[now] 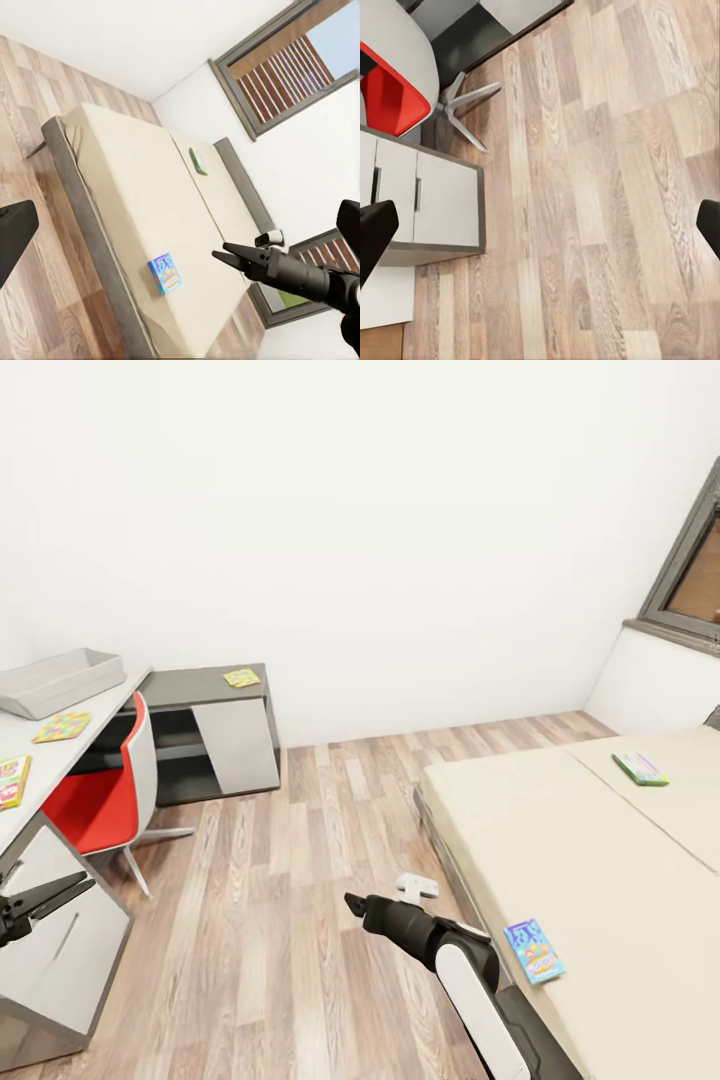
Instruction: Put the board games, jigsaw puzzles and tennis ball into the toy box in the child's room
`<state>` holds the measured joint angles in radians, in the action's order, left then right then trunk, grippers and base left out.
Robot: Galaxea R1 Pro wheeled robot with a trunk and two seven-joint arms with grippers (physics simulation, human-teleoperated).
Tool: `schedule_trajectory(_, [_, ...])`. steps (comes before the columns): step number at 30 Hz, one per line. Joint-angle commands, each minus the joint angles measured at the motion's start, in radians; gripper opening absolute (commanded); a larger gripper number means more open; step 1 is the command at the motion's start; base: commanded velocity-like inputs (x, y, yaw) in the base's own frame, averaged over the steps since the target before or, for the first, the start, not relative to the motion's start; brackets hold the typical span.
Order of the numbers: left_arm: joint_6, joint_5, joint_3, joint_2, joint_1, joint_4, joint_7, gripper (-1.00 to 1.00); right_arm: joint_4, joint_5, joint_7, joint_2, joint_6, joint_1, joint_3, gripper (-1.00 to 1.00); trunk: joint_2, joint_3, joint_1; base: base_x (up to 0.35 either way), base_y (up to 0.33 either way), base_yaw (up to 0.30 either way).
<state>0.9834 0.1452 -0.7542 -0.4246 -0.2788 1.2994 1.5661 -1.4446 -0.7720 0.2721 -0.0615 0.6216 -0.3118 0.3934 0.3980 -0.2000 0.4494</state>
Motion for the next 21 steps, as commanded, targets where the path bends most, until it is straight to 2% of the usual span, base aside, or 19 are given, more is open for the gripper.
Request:
schedule_trajectory(1, [0.011,-0.001,-0.001,0.000,0.000,0.000,0.005,1.00,-0.001,-0.010,0.010,-0.001,0.001,-0.001,0.001,1.00,0.002,-0.001,0.001,0.000,0.166,-0.254])
schedule_trajectory(13, [0.011,0.000,-0.002,-0.002,0.000,0.000,0.005,1.00,-0.002,-0.010,0.010,-0.002,-0.014,-0.001,0.007,1.00,0.002,0.008,0.001,0.000,0.059,-0.252])
schedule_trajectory(21, [0.011,0.000,-0.002,-0.002,0.000,0.000,0.005,1.00,0.000,-0.010,0.010,-0.004,-0.017,-0.001,0.008,1.00,0.002,0.011,0.001,0.000,0.063,-0.111])
